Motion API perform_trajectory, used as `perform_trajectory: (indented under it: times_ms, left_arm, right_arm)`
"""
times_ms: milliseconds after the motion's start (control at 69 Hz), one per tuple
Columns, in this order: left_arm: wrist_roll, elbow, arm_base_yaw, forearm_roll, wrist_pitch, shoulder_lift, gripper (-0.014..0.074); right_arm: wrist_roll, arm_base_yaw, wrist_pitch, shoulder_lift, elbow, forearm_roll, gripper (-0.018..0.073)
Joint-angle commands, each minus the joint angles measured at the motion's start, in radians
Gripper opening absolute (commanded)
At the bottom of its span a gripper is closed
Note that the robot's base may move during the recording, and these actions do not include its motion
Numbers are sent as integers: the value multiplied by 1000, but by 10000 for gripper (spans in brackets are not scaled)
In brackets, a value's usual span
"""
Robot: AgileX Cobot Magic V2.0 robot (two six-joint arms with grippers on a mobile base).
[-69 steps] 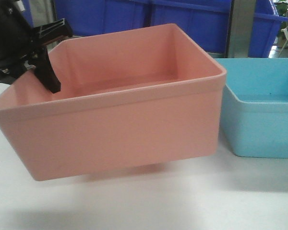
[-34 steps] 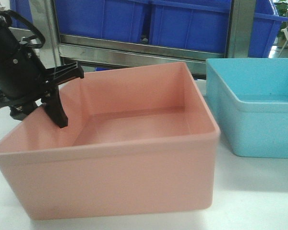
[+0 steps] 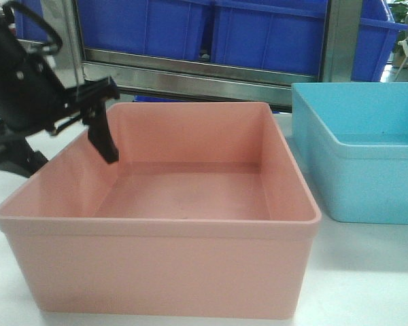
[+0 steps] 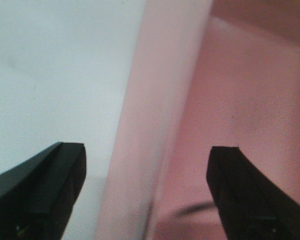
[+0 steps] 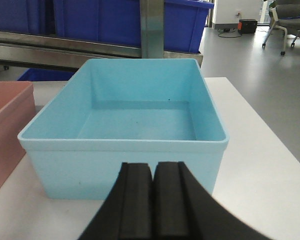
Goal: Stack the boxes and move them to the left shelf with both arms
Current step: 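Set the pink bin down, open the left gripper and raise it, then lower the right gripper onto the light-blue bin's wall and close it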
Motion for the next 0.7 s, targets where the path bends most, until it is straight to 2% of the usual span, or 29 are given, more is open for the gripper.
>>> perform_trajectory:
  times_ms: [0, 87, 188, 290, 493, 681]
  left_arm:
    - [27, -53, -8, 44, 27, -105, 471]
    - [73, -64, -8, 86, 91, -181, 470]
    - [172, -64, -8, 105, 142, -277, 457]
    - [262, -34, -8, 112, 159, -412, 399]
    - [274, 101, -8, 175, 127, -636, 230]
    - [274, 277, -8, 206, -2, -835, 29]
  right_arm:
    - [-9, -4, -85, -4, 2, -9, 49]
    - [-9, -4, -84, -4, 2, -9, 49]
    - [-9, -4, -84, -4, 2, -9, 49]
    - [-9, -4, -84, -4, 2, -9, 49]
    - [-9, -4, -98, -4, 2, -9, 49]
    - [7, -4, -85, -4, -27, 37, 49]
